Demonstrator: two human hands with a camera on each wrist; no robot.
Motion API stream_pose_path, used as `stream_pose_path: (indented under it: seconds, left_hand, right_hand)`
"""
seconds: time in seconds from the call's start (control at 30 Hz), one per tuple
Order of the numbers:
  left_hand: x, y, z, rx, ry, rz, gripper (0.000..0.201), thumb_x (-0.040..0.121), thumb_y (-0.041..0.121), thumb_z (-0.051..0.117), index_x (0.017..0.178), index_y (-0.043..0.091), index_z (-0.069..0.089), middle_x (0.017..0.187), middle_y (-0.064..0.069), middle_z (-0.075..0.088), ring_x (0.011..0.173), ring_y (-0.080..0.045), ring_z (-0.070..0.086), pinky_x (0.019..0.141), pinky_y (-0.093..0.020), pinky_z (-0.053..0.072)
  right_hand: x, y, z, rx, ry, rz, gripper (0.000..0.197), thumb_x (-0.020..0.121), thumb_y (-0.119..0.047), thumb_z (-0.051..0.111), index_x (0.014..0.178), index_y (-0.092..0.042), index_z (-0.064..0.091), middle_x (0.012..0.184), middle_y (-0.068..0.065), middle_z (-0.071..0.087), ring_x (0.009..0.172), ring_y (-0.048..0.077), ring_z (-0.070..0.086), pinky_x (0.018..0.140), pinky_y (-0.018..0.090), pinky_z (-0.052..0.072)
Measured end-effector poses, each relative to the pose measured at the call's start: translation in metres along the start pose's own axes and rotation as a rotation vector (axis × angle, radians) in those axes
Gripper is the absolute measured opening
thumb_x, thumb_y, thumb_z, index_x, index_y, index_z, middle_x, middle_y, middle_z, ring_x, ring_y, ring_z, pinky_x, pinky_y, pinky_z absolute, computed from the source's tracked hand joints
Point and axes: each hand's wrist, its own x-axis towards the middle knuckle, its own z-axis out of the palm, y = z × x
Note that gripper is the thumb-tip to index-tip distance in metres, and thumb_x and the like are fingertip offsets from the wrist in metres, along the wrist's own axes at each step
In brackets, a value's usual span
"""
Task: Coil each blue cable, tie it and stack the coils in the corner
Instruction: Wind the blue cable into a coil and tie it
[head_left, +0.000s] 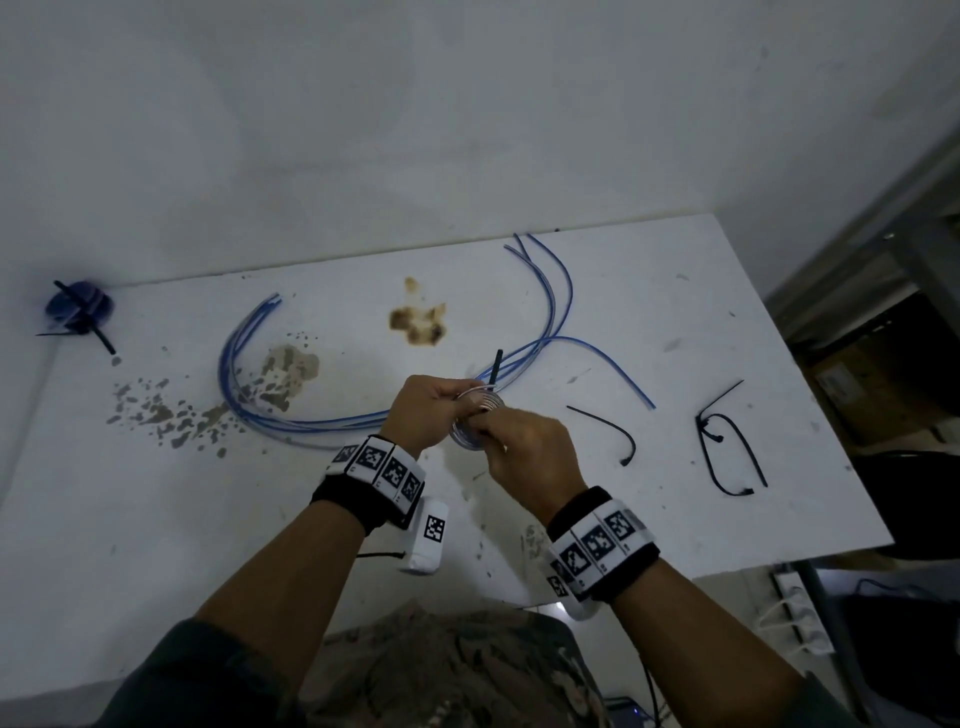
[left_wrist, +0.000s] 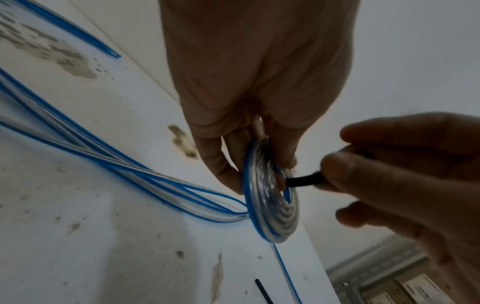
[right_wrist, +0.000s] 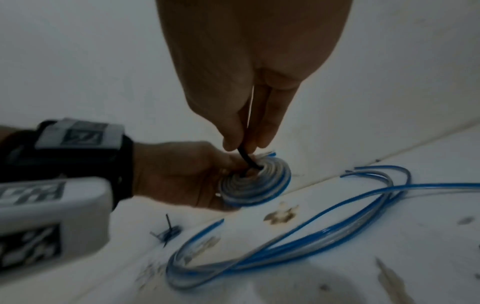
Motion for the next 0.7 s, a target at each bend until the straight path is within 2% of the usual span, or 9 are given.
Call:
stream_pose_path:
  seconds: [0.1,0.17,0.23,0.27,0.33,0.43,0.53,0.6,0.7]
  left_hand:
    - [0.002,-0.003,-0.002,0.015,-0.014,-0.023,0.024,0.086,0.003,0.071,0.110,0.002,0.072,0.101,-0.011,0.073,0.084,-0.007,0.067,0.083,-0.017,0.052]
    - [-0.001,-0.005,-0.004,0.082,-0.019,0.019,0.021,0.087,0.006,0.072,0.108,0.006,0.074,0.095,-0.009,0.075,0.079,-0.005,0.069,0.081,-0.021,0.054]
    - [-0.004,-0.006,-0.006,0.188,-0.040,0.090,0.019,0.088,0.010,0.071,0.106,0.012,0.076,0.086,-0.006,0.077,0.077,-0.010,0.072,0.081,-0.026,0.057]
    - [-0.005,-0.006,-0.006,0.255,-0.057,0.130,0.019,0.088,0.011,0.071,0.106,0.013,0.077,0.085,-0.007,0.077,0.078,-0.012,0.073,0.080,-0.026,0.057]
    - [-0.007,-0.005,-0.007,0.387,-0.091,0.231,0.017,0.089,0.013,0.071,0.105,0.014,0.077,0.083,-0.007,0.077,0.075,-0.013,0.072,0.075,-0.022,0.056]
    - [-0.009,-0.001,-0.007,0.503,-0.144,0.308,0.019,0.088,0.021,0.065,0.101,0.017,0.079,0.074,-0.005,0.075,0.067,-0.018,0.070,0.068,-0.032,0.056]
    - [-0.011,0.002,-0.007,0.536,-0.166,0.328,0.028,0.082,0.025,0.059,0.100,0.017,0.079,0.077,-0.005,0.075,0.070,-0.023,0.069,0.066,-0.034,0.054]
    - [-0.012,0.003,-0.006,0.562,-0.143,0.326,0.029,0.081,0.029,0.057,0.096,0.017,0.079,0.078,-0.005,0.075,0.070,-0.023,0.068,0.065,-0.035,0.052]
    - [-0.014,0.005,-0.002,0.596,-0.097,0.277,0.035,0.081,0.039,0.053,0.079,0.011,0.074,0.064,-0.005,0.067,0.059,-0.024,0.059,0.057,-0.037,0.047]
  right_hand:
    - [-0.011,-0.002,0.016,-0.029,0.039,0.046,0.023,0.075,0.003,0.073,0.090,-0.014,0.073,0.082,0.000,0.071,0.070,0.018,0.063,0.058,0.027,0.048]
    - [-0.011,-0.006,0.020,0.137,0.116,0.264,0.020,0.083,-0.002,0.069,0.100,-0.012,0.072,0.088,-0.001,0.070,0.076,0.014,0.062,0.067,0.023,0.049]
    - [-0.005,-0.006,0.017,0.273,0.163,0.541,0.021,0.089,-0.011,0.067,0.109,-0.011,0.071,0.090,-0.001,0.070,0.077,0.011,0.061,0.072,0.023,0.049]
    - [-0.001,-0.004,0.016,0.271,0.114,0.614,0.026,0.090,-0.014,0.067,0.115,-0.011,0.070,0.091,0.001,0.070,0.078,0.012,0.062,0.074,0.024,0.050]
    - [0.006,-0.001,0.013,0.157,-0.087,0.601,0.032,0.093,-0.016,0.060,0.124,-0.015,0.067,0.094,0.004,0.069,0.083,0.017,0.062,0.078,0.029,0.050]
    - [0.015,-0.003,0.011,0.009,-0.280,0.531,0.023,0.093,-0.016,0.050,0.103,-0.018,0.071,0.082,0.007,0.063,0.077,0.024,0.058,0.066,0.032,0.044]
    - [0.019,-0.002,0.009,-0.002,-0.296,0.605,0.024,0.091,-0.019,0.051,0.082,-0.012,0.072,0.073,0.007,0.064,0.068,0.026,0.060,0.059,0.032,0.046]
    - [0.019,0.000,0.011,-0.027,-0.295,0.624,0.026,0.092,-0.020,0.051,0.076,-0.010,0.069,0.072,0.008,0.062,0.066,0.027,0.059,0.057,0.032,0.045]
    - [0.018,0.003,0.014,-0.105,-0.265,0.609,0.026,0.092,-0.017,0.050,0.074,-0.007,0.064,0.076,0.009,0.058,0.068,0.029,0.057,0.058,0.034,0.042]
